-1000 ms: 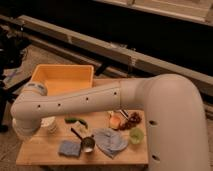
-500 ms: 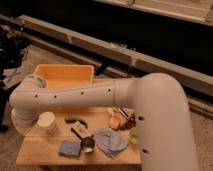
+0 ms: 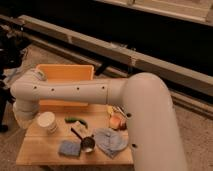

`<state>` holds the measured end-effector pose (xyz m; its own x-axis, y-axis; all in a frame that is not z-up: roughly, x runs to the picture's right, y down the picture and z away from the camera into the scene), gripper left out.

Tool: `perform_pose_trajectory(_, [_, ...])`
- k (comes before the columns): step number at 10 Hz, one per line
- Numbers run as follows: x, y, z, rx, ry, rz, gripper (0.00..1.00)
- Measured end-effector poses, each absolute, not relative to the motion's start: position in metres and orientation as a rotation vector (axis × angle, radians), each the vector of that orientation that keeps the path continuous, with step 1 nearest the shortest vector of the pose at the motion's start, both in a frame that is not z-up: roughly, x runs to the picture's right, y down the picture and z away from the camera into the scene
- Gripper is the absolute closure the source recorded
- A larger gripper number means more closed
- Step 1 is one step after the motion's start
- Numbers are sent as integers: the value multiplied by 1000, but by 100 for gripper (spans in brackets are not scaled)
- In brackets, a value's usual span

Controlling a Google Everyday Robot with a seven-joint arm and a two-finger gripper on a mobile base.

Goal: Place fork in paper cup

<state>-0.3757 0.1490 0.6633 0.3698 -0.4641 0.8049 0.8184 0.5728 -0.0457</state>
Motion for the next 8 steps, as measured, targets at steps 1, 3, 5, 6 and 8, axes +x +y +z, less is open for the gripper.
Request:
perform_pose_trajectory(1, [-373, 150, 670, -498, -834, -857, 100])
perform_pose_trajectory(3, [-365, 157, 686, -533, -813, -835, 100])
perform_pose_trajectory(5, [-355, 161, 701, -562, -792, -809, 99])
perform_pose_trajectory(6, [-350, 163, 708, -576, -783, -796, 93])
perform_pose_trajectory(8, [-347, 159, 715, -585, -774, -778, 73])
